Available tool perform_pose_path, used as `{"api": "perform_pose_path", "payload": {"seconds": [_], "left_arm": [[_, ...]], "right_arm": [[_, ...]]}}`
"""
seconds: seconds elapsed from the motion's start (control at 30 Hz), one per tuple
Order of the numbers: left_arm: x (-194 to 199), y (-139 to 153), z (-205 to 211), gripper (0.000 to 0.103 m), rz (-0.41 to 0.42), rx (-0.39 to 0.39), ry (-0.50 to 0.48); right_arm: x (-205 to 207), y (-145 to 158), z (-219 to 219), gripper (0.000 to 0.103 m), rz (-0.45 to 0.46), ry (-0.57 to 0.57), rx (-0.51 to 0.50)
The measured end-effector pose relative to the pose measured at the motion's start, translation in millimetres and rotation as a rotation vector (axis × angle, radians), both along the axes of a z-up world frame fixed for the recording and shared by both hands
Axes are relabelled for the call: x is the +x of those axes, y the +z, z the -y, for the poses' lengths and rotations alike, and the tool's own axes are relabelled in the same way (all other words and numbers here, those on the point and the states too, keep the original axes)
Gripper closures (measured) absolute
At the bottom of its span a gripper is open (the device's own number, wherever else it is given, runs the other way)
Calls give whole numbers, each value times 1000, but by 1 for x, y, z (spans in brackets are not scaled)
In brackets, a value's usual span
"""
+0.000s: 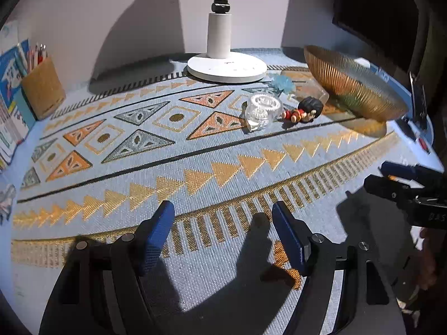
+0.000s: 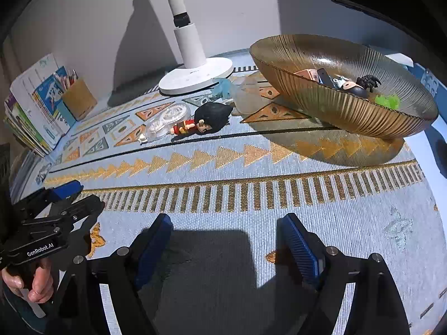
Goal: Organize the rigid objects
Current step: 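Move both open tools back toward the clear gear container and red figurine, then grasp the clear gear container with left tool while right tool reaches for red-clad figurine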
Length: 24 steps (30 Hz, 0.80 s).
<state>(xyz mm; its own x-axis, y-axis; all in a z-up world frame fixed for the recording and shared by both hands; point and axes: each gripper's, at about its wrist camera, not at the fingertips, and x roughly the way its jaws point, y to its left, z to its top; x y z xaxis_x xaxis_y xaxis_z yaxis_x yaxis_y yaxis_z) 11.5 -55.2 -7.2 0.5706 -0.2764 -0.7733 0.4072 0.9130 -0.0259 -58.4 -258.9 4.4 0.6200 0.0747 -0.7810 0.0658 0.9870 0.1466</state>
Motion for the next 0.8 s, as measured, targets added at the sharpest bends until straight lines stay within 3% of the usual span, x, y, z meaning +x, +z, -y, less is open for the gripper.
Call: {"api": "perform_pose_path", "payload": {"seconds": [0.23, 0.37, 0.43, 0.53, 0.67, 0.8], "left_arm": [[-5, 0, 5, 30, 16, 28, -29], [1, -1, 5, 30, -24, 19, -30], [8, -2, 10, 26, -43, 74, -41], [26, 13, 21, 27, 10, 142, -70], [57, 22, 33, 27, -2, 56, -132], [87, 11, 50, 31, -26, 71, -153]], "right_arm": [[3, -1, 0, 22, -1, 5, -1], [6, 0, 2, 22, -5, 0, 12], [12, 1, 3, 21, -13, -8, 48], [32, 6, 4, 21, -60, 4, 109], [64, 8, 19, 21, -82, -53, 246], [90, 6, 24, 21, -51, -92, 271]]}}
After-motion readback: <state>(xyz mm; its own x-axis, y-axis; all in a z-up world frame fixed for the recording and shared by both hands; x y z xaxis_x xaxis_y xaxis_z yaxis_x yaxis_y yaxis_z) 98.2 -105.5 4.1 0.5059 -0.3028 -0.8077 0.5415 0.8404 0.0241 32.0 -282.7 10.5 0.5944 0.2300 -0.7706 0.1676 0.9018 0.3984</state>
